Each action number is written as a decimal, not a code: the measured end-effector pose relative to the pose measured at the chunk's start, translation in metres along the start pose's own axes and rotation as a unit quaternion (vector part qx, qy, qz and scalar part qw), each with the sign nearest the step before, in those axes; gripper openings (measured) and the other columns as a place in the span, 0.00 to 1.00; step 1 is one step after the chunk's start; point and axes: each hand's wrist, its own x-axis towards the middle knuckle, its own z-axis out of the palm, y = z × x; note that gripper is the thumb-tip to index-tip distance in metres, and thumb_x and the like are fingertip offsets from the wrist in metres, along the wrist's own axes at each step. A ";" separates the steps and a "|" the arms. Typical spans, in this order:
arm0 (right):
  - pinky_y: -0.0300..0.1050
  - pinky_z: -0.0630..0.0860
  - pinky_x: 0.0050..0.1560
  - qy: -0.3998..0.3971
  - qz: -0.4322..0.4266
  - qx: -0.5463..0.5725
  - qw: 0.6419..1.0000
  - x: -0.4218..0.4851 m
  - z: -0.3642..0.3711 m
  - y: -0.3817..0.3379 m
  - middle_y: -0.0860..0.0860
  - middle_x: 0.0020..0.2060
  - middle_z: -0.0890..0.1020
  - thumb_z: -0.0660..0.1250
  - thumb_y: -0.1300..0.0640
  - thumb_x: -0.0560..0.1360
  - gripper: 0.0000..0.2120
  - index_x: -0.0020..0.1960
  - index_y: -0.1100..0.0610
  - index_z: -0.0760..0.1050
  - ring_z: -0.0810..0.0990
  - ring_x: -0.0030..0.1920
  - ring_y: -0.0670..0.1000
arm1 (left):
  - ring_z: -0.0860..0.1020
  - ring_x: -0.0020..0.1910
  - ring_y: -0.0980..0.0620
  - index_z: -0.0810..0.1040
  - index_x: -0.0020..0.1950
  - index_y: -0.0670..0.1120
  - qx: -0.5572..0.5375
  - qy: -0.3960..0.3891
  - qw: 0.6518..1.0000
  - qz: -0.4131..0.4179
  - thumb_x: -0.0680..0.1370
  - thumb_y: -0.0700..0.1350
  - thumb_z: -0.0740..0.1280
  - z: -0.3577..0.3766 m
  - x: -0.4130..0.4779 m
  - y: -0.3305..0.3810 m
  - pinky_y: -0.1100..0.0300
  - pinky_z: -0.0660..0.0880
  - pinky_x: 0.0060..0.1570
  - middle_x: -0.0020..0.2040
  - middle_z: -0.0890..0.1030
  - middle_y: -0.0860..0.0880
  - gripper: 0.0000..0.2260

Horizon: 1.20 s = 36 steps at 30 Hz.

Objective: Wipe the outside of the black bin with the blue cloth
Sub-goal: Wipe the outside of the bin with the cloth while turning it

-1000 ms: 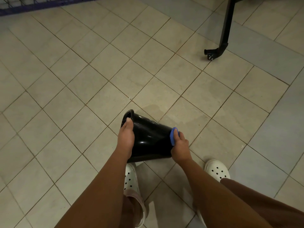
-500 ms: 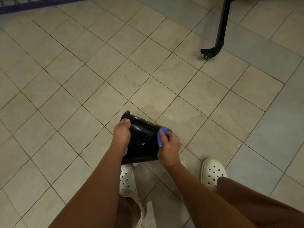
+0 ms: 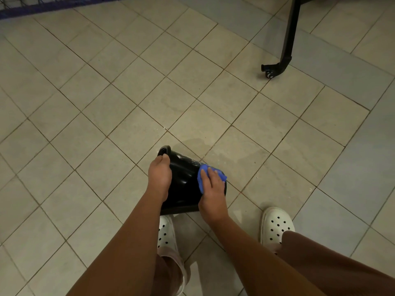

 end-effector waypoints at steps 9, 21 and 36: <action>0.59 0.52 0.74 -0.045 -0.060 0.034 0.997 0.020 -0.005 0.000 0.56 0.75 0.54 0.63 0.67 0.73 0.38 0.76 0.54 0.49 0.49 0.75 0.56 | 0.79 0.44 0.49 0.80 0.48 0.45 0.000 0.002 0.996 0.085 0.85 0.50 0.56 -0.001 -0.004 -0.008 0.59 0.72 0.41 0.44 0.81 0.45 0.16; 0.56 0.38 0.74 -0.049 -0.046 0.040 0.997 0.013 -0.004 -0.031 0.54 0.76 0.46 0.60 0.69 0.72 0.39 0.76 0.55 0.43 0.38 0.75 0.54 | 0.81 0.43 0.47 0.82 0.49 0.41 0.018 0.019 0.993 0.116 0.85 0.47 0.59 -0.001 0.001 -0.014 0.58 0.75 0.44 0.42 0.83 0.44 0.15; 0.50 0.34 0.73 -0.075 -0.052 0.053 0.994 0.013 -0.010 -0.028 0.54 0.76 0.44 0.57 0.70 0.73 0.37 0.75 0.57 0.41 0.35 0.74 0.52 | 0.79 0.43 0.47 0.79 0.49 0.42 0.040 -0.005 0.994 0.103 0.85 0.47 0.57 -0.007 0.005 -0.012 0.56 0.74 0.43 0.43 0.81 0.43 0.14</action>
